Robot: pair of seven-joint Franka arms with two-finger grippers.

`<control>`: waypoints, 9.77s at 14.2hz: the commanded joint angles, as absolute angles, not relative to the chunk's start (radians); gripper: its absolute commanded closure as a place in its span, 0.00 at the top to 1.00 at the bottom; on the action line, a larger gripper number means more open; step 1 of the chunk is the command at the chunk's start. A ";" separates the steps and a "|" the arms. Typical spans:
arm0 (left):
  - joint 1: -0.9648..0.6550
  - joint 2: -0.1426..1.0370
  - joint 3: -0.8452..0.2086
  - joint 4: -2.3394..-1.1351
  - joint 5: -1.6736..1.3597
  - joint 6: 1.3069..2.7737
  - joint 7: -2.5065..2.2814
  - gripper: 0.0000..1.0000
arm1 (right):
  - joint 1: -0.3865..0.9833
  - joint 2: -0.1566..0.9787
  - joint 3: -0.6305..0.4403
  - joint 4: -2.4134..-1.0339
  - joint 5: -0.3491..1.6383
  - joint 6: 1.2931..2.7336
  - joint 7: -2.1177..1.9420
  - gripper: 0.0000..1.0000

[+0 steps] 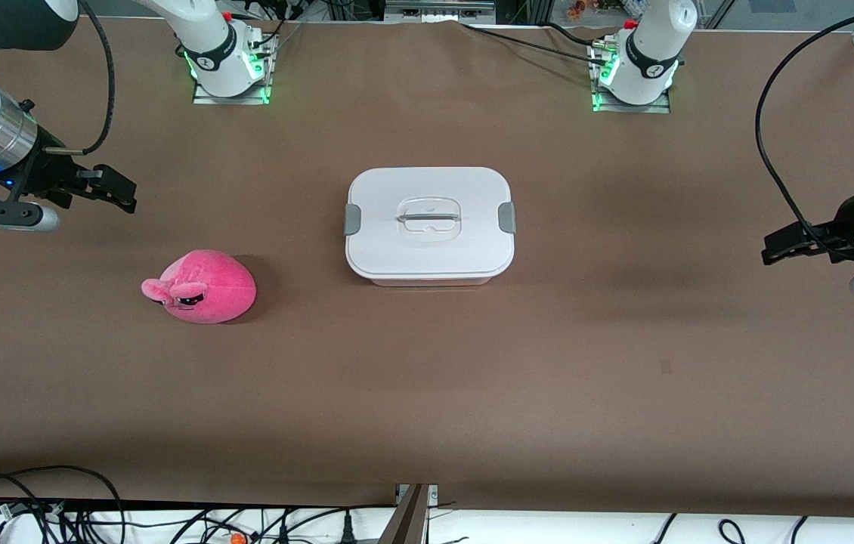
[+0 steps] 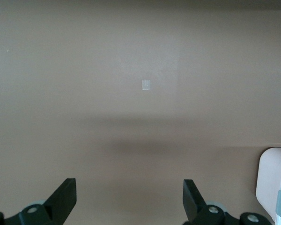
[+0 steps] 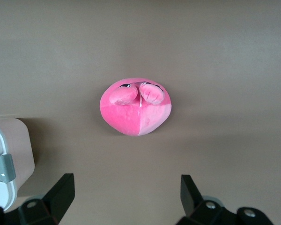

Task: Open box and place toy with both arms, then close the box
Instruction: 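Move the left gripper over the white box lid handle, then lower the left gripper and grasp the lid handle, then lift the lid off and set it beside the tub with the left gripper, then lower the right gripper onto the pink plush toy and grasp it, then carry the plush toy into the pink tub with the right gripper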

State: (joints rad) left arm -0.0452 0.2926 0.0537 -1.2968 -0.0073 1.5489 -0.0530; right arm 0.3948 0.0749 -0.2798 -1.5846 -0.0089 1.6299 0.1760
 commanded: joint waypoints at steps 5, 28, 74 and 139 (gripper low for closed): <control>-0.057 0.304 0.052 -1.266 -0.023 1.532 -0.058 1.00 | 0.388 0.075 -0.278 -1.588 -0.011 1.618 0.166 1.00; -0.814 0.574 0.031 -1.282 -0.014 1.747 0.230 1.00 | 0.118 0.072 -0.008 -1.588 -0.011 1.603 0.167 1.00; -0.504 0.361 0.031 -1.402 0.060 1.651 0.889 0.00 | 0.132 0.198 -0.011 -1.578 -0.086 1.657 0.176 1.00; -0.057 0.376 0.031 -1.374 0.091 1.597 1.451 0.00 | 0.744 0.578 0.009 -1.118 -0.107 1.523 -0.322 0.00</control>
